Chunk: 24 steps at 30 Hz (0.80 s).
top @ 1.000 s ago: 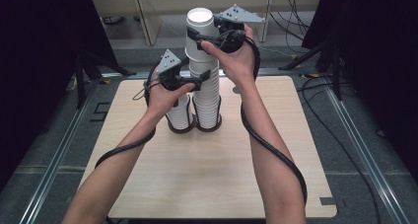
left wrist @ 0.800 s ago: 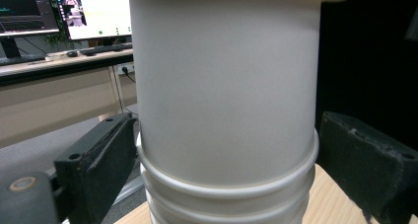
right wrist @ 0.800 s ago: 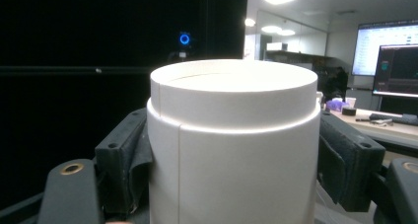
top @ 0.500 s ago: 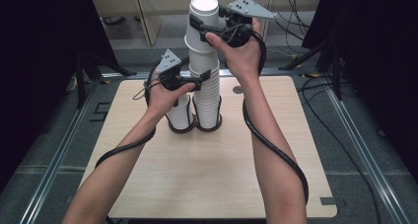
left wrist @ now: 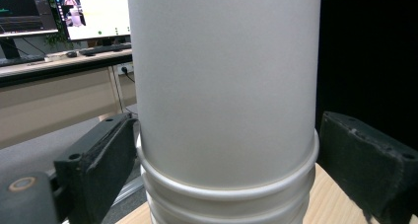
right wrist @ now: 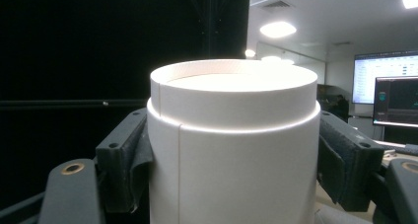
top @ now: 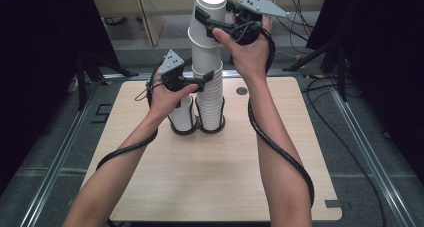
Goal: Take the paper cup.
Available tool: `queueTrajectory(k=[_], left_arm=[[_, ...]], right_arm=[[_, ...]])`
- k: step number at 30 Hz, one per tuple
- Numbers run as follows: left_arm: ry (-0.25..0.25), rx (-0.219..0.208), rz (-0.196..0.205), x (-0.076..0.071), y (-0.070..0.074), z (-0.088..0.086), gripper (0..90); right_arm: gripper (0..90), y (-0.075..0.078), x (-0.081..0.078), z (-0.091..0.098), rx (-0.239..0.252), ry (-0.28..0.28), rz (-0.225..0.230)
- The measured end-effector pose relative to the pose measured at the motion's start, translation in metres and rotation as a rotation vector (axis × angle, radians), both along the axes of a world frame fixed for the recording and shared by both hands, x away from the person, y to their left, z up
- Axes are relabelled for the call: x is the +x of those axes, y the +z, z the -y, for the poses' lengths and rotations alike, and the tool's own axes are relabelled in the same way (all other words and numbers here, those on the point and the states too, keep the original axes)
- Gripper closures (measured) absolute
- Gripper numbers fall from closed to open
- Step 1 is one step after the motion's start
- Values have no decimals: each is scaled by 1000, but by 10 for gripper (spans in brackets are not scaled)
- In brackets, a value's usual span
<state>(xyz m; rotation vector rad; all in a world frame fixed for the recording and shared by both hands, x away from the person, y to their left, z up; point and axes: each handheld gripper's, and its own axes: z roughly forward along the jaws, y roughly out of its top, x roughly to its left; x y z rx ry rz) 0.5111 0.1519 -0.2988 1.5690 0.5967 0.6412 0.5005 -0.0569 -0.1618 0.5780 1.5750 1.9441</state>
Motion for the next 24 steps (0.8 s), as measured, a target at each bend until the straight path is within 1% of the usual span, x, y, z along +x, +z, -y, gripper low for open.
queueTrajectory(k=[1,2,5,6,7,8,11,12,13,14,16,17,20,21,23,24], left_arm=[[0,0,0,0,0,0,81],[-2,-12,-1,0,0,1,81],[-3,-13,-2,0,0,1,81],[-3,-11,-1,0,0,1,80],[-1,-1,-6,-1,1,0,80],[1,4,-9,-1,1,0,80],[2,3,-8,-1,1,0,79],[3,2,-7,-1,1,1,79],[2,2,-7,-1,1,1,79],[3,13,-9,-1,2,0,79],[5,15,-6,-1,2,0,79],[5,16,-6,-1,2,0,79],[5,16,-6,-1,2,0,79],[5,15,-5,-1,2,0,79],[5,17,-5,-1,2,0,79],[4,15,-5,-1,2,0,79]], right_arm=[[248,1,-1,1,9,5,-7],[249,2,-2,3,15,5,6],[249,3,-4,4,20,7,8],[249,4,-5,5,16,3,16],[249,5,-9,6,22,11,15],[250,5,-10,7,14,6,27],[249,5,-12,8,22,11,25],[250,5,-14,9,20,9,35],[250,5,-14,9,20,9,35],[250,4,-17,10,27,14,35],[250,4,-19,11,24,13,55],[250,4,-23,12,39,20,42],[250,3,-27,16,36,10,69],[250,3,-29,17,42,18,63],[251,1,-32,19,41,16,76],[250,1,-35,20,48,16,67]])
